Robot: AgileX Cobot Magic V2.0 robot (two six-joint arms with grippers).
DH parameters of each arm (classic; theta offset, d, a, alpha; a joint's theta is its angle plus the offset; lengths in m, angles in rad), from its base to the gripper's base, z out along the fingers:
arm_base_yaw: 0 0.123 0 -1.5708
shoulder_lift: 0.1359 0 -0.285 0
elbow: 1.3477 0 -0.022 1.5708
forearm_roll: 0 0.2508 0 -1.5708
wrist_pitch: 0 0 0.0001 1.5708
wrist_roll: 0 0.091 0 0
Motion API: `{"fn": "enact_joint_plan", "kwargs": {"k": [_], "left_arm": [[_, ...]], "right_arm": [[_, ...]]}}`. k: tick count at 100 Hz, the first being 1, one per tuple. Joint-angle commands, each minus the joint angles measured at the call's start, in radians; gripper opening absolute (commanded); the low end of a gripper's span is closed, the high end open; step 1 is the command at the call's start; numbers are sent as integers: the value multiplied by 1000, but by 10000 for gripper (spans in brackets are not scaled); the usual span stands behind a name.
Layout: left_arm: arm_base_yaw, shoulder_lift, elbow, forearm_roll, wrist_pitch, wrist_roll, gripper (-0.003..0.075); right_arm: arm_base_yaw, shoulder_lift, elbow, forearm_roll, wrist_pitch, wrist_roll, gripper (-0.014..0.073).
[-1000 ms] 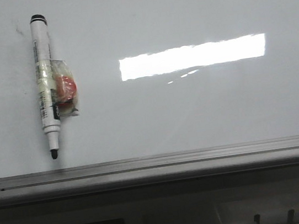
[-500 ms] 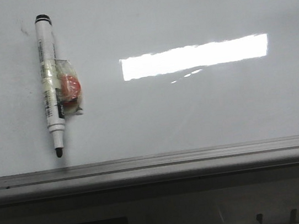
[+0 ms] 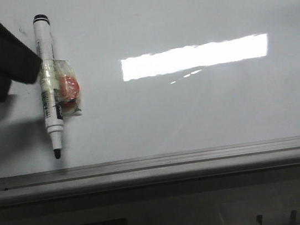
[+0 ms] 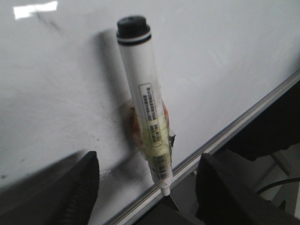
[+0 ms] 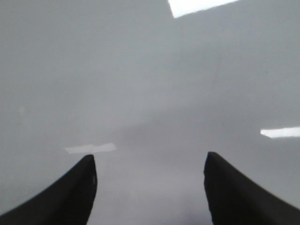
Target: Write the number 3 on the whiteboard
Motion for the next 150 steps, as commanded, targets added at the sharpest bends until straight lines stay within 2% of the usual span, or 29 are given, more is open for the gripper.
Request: {"fn": "enact_joint_plan", "kwargs": {"k": [1,21,28,35,42,47,63,70,80,88,93,103,112,130,140,150], "left_arm": [[-23,37,-38,-38,-38,-38,402],[-26,111,-38,-38,-120,-43,400],[-26,124,-38,-38,-134,-43,370],[-26,133,-38,-38,-134,-43,267],[-26,135,-38,-38,-130,-43,81],[-26,135,-40,-38,-127,-24,-25],[-30,106,-101,-45,-41,19,-21],[-51,71,-165,-45,21,117,-21],[-116,14,-266,-27,92,326,-21],[-185,-17,-335,56,125,457,-21],[-225,-26,-373,134,137,500,-21],[-301,-27,-398,305,147,509,-21],[-346,-27,-398,395,152,509,-21],[-368,-27,-398,416,151,509,-21],[-368,-27,-398,416,151,509,-21],[-368,-27,-398,416,151,509,-21]], "right_arm": [[-6,16,-37,4,-80,-11,440],[-6,16,-37,4,-108,-11,440],[-6,16,-37,4,-130,-11,440],[-6,16,-39,4,-146,-11,440],[-3,20,-50,4,-146,-17,440],[2,28,-73,7,-127,-53,440],[25,86,-220,65,-57,-213,440],[51,132,-300,151,0,-350,440],[102,220,-411,299,139,-588,440],[150,309,-486,413,241,-756,440],[192,360,-528,446,293,-816,440],[293,447,-587,451,330,-842,440],[405,508,-611,442,320,-862,440],[624,605,-613,321,238,-867,440],[691,640,-613,321,161,-867,440],[714,668,-613,321,79,-867,440]]}}
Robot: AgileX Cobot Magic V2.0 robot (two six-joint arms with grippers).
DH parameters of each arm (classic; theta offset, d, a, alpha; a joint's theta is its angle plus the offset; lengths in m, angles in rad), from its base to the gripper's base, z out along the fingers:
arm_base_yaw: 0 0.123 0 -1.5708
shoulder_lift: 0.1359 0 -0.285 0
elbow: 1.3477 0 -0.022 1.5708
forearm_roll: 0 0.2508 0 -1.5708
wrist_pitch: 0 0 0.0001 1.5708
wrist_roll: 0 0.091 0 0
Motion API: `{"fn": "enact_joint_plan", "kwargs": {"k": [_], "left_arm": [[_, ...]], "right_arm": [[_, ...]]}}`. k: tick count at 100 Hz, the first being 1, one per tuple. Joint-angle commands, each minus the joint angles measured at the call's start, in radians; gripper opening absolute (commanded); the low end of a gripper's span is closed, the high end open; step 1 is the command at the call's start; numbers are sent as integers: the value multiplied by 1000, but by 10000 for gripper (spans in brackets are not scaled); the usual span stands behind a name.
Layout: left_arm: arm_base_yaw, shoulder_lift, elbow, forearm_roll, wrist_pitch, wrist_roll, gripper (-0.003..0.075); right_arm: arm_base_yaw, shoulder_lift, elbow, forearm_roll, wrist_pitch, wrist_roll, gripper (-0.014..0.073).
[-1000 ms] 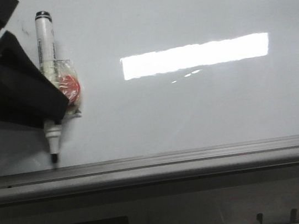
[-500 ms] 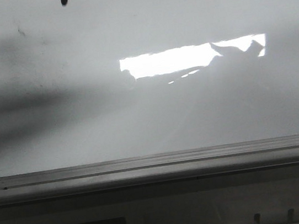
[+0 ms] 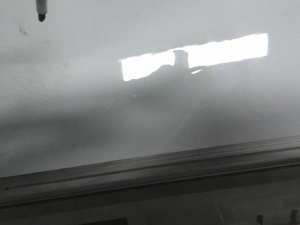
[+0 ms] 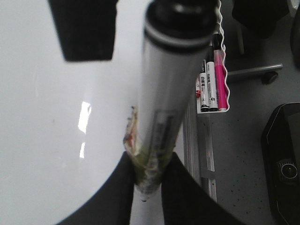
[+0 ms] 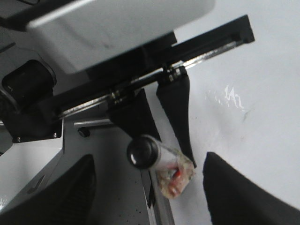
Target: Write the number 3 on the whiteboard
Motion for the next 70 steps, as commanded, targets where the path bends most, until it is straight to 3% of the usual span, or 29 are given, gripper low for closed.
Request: {"fn": "enact_joint_plan", "kwargs": {"k": [1,23,30,45,54,63,70], "left_arm": [[-8,-17,-35,-25,-49,-1,-21],[-8,-17,-35,-27,-48,-4,-21],[-8,-17,-35,-27,-48,-4,-21],[-8,-17,-35,-30,-48,-12,-20],[-8,-17,-37,-30,-55,-26,-13],[-8,-24,-41,-30,-62,-93,83],[-8,-41,-41,-28,-64,-166,257]], "right_arm": [[19,12,-33,22,-125,-14,440],[19,61,-33,93,-149,-14,425],[19,65,-33,99,-145,-14,324],[19,65,-33,99,-112,-14,-65],[19,65,-33,99,-87,-11,-61],[19,61,-33,93,-103,-11,-61],[19,59,-33,85,-149,-11,-61]]}}
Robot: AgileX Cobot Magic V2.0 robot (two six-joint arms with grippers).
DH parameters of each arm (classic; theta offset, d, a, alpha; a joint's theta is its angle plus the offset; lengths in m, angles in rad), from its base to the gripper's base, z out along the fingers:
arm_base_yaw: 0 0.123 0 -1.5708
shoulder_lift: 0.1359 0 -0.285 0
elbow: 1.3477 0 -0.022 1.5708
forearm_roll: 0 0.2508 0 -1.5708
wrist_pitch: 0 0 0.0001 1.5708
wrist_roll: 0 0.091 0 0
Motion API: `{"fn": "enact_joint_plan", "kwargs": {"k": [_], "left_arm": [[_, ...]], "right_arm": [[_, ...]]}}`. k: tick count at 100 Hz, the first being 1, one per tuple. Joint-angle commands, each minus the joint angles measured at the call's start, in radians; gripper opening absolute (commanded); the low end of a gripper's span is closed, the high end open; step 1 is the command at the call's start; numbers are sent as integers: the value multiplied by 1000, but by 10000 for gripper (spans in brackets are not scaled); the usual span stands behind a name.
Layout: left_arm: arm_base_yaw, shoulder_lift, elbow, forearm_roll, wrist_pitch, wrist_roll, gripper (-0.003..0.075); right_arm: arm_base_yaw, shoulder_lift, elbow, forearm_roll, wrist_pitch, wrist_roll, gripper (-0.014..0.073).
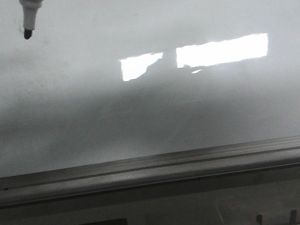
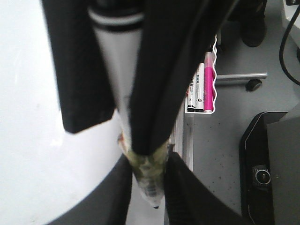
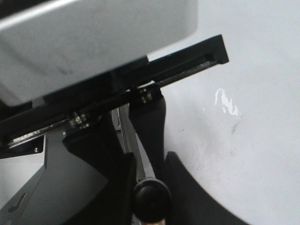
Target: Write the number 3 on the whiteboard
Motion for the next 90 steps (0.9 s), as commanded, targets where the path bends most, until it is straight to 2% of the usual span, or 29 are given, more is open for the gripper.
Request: {"fn": "enact_joint_plan", "kwargs": {"k": [1,8,9,12,15,21,28,40,55,66,90], "left_arm": [[-8,-44,-41,-27,-93,-71,298],[-8,-70,-41,-13,-93,-180,517],[-8,-73,-41,-12,-93,-180,517],[-8,-87,-41,-3,-86,-220,586],[-8,-107,-41,6,-76,-252,624],[-8,-146,-38,27,-72,-293,626],[-8,-207,-24,60,-74,-333,587],[9,-351,35,166,-137,-461,448],[50,-529,156,350,-230,-711,185],[64,-638,253,401,-274,-766,-22],[64,-732,381,358,-346,-766,-21]], "right_arm": [[-3,-21,-31,49,-59,24,-61],[-5,-28,-31,34,-113,24,-61],[-5,-30,-31,32,-123,24,-61],[-5,-34,-31,27,-143,24,-61],[-5,-36,-31,16,-160,24,-61],[-5,-36,-31,-10,-195,24,-61],[-7,-36,-29,-59,-227,24,-61],[-33,-34,-5,-80,-306,24,-61],[-96,-33,43,-80,-400,24,-61],[-122,-23,70,-80,-437,24,-61],[-135,32,77,-82,-439,24,-61]]}}
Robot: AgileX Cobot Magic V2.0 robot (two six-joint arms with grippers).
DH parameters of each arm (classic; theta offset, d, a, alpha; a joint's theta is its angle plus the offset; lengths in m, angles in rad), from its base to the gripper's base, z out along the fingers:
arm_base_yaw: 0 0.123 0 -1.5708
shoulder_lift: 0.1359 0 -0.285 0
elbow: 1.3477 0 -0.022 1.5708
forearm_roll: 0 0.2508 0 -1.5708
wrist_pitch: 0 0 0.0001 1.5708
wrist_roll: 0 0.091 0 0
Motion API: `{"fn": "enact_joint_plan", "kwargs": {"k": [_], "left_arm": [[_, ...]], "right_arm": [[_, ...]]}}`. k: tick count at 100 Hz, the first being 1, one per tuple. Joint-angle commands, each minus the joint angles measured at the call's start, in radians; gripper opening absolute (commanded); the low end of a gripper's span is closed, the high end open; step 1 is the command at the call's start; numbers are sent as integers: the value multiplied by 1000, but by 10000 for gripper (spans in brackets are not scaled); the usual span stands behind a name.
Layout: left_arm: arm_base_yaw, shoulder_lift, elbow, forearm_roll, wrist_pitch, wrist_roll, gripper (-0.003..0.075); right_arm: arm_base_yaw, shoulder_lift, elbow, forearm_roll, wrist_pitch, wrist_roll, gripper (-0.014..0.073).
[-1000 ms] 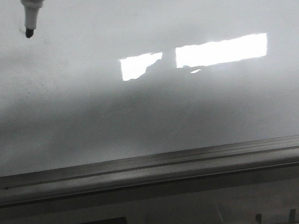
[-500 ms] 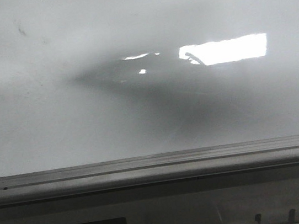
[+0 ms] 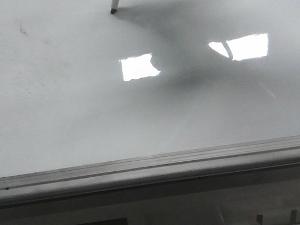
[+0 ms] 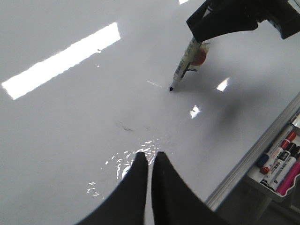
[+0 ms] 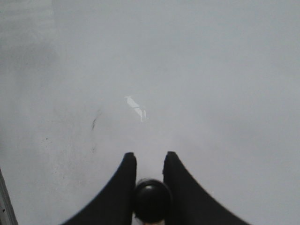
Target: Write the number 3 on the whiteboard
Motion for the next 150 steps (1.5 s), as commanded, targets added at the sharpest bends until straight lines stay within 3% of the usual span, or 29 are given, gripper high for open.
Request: {"fn": "enact_joint_plan", "kwargs": {"k": [1,19,56,77,114,134,150], "left_arm": [[3,-2,3,-29,-103,-15,-21],[3,-2,5,-35,-105,-15,-21],[3,-2,5,-35,-103,-15,-20],[3,-2,5,-35,-103,-15,-21],[3,-2,5,-36,-105,-15,-21],[3,-2,5,-36,-107,-15,-21],[3,-2,5,-36,-108,-15,-21]], "right_arm": [[-7,8,-25,2,-66,-4,-61],[-31,17,-24,-21,-84,-4,-61],[-203,-48,11,-24,-5,-4,-59],[-183,-89,102,-20,64,-4,-59],[-15,25,125,-13,-116,-4,-59],[-30,-7,125,-13,-107,-4,-59],[-108,-87,125,-13,-42,-4,-59]]}}
